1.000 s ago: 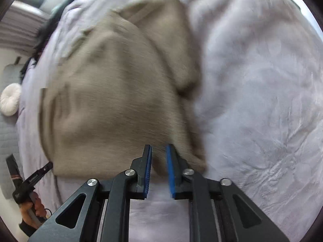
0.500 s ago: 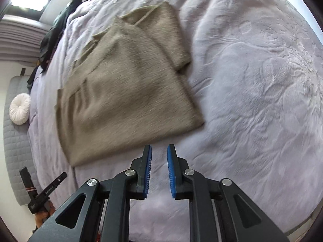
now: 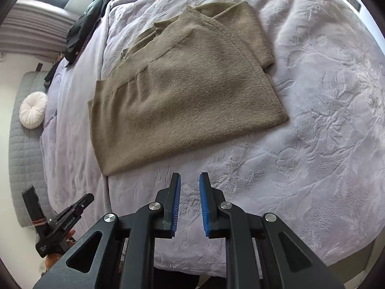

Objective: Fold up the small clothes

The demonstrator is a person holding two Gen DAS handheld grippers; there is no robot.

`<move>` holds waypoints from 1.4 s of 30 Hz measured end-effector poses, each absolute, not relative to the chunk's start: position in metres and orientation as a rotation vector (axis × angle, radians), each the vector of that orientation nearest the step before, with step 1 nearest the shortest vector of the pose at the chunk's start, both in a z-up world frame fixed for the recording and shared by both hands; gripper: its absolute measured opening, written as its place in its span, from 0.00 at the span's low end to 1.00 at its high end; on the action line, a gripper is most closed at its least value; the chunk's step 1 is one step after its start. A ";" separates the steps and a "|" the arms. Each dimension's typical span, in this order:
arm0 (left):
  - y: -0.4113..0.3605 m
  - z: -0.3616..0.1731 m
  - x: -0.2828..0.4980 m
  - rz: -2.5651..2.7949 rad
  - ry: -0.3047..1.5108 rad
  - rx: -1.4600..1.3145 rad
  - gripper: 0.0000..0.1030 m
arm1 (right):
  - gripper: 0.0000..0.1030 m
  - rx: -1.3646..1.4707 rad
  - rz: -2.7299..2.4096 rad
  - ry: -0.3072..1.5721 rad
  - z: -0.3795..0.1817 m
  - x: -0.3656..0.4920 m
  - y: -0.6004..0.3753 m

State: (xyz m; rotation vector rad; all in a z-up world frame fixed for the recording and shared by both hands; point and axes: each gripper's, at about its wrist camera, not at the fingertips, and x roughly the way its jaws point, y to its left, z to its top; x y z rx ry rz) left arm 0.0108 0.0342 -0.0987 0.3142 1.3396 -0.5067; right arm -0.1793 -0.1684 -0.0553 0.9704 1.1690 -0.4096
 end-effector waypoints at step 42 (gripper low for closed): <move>0.039 -0.108 0.008 -0.485 1.411 0.270 0.98 | 1.00 0.975 -0.345 1.253 -0.070 -0.152 -0.141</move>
